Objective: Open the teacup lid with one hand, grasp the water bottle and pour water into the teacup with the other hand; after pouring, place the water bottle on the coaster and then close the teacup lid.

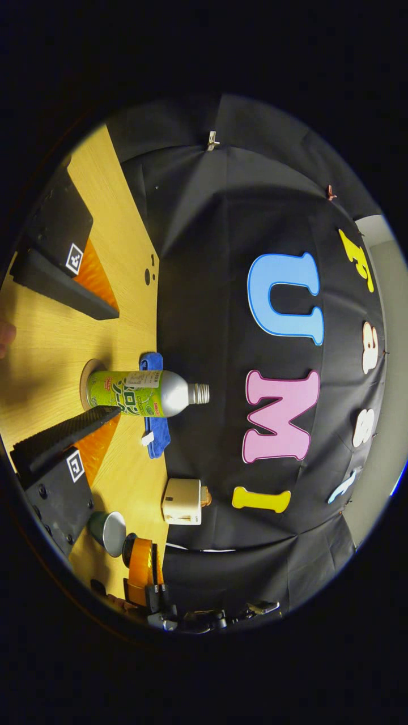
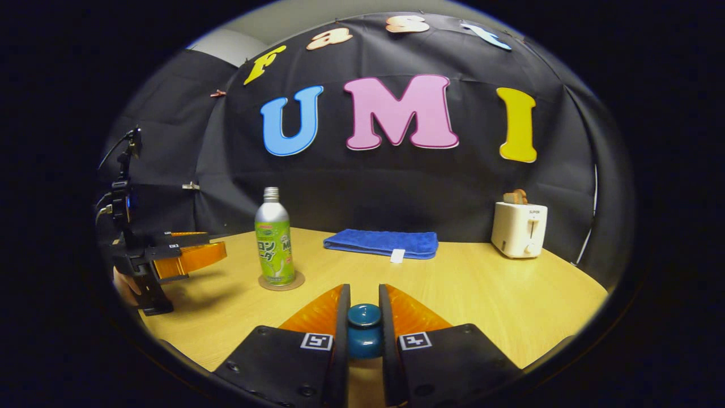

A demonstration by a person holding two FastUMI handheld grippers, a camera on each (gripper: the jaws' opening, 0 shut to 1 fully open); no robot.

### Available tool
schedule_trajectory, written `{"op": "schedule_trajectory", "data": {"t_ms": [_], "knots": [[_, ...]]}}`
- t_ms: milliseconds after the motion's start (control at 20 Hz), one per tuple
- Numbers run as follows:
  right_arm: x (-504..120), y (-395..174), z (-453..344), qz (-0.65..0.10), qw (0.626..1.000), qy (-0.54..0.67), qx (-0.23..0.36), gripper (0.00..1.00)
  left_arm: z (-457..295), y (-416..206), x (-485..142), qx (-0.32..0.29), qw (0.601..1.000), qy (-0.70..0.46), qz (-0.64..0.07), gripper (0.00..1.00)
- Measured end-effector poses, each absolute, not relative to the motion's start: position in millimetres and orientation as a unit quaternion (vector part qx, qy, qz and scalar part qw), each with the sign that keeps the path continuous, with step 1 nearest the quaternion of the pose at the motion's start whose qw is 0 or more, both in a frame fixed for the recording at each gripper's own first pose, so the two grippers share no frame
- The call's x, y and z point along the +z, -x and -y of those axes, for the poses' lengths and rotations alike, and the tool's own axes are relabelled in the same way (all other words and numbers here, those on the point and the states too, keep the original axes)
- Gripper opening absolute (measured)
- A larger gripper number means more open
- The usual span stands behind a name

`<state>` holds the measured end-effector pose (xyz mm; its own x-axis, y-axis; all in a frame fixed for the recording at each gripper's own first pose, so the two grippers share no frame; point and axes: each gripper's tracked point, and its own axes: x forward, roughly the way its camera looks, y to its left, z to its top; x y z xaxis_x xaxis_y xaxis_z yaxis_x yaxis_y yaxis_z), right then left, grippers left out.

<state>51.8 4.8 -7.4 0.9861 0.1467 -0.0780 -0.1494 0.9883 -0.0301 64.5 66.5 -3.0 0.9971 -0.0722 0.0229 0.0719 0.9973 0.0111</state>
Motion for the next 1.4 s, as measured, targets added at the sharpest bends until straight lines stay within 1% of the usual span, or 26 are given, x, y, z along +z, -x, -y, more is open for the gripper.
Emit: {"op": "schedule_trajectory", "data": {"t_ms": [400,450,500,550,600,800,900,950,1100,1150,1200,1250,1350,1400], "knots": [[-28,-66,-20,-0.102,0.991,0.036,0.082,0.29,-67,-64,-2,-0.034,0.999,-0.005,0.011,0.96],[-32,-67,-21,-0.110,0.990,0.037,0.082,0.25,-67,-64,-2,-0.034,0.999,-0.005,0.010,0.96],[-32,-68,-21,-0.115,0.989,0.037,0.080,0.30,-67,-64,-2,-0.034,0.999,-0.005,0.010,0.96],[-31,-68,-20,-0.113,0.990,0.038,0.080,0.25,-67,-64,-2,-0.034,0.999,-0.005,0.010,0.96],[-31,-68,-21,-0.113,0.990,0.039,0.081,0.31,-67,-64,-2,-0.034,0.999,-0.005,0.010,0.96],[-28,-64,-20,-0.106,0.990,0.035,0.082,0.34,-68,-64,-2,-0.032,0.999,-0.004,0.010,0.96],[-25,-59,-20,-0.095,0.991,0.034,0.083,0.40,-70,-64,-2,-0.027,1.000,-0.005,0.010,0.96],[-22,-58,-20,-0.089,0.992,0.037,0.082,0.47,-71,-63,-1,-0.024,1.000,-0.004,0.009,0.96],[-10,-51,-19,-0.052,0.995,0.042,0.080,0.54,-70,-60,-2,-0.018,1.000,-0.004,0.009,0.96],[-6,-48,-18,-0.036,0.995,0.043,0.079,0.64,-68,-58,-2,-0.019,1.000,-0.004,0.009,0.96],[-1,-46,-18,-0.022,0.996,0.043,0.079,0.70,-67,-57,-2,-0.018,1.000,-0.004,0.009,0.96],[3,-42,-18,-0.008,0.996,0.043,0.078,0.84,-66,-56,-1,-0.018,1.000,-0.004,0.009,0.96],[6,-39,-17,0.006,0.996,0.034,0.080,0.95,-63,-54,-2,-0.018,1.000,-0.004,0.008,0.96],[5,-36,-19,0.004,0.996,0.025,0.081,0.95,-61,-54,-2,-0.019,1.000,-0.004,0.009,0.96]]}}
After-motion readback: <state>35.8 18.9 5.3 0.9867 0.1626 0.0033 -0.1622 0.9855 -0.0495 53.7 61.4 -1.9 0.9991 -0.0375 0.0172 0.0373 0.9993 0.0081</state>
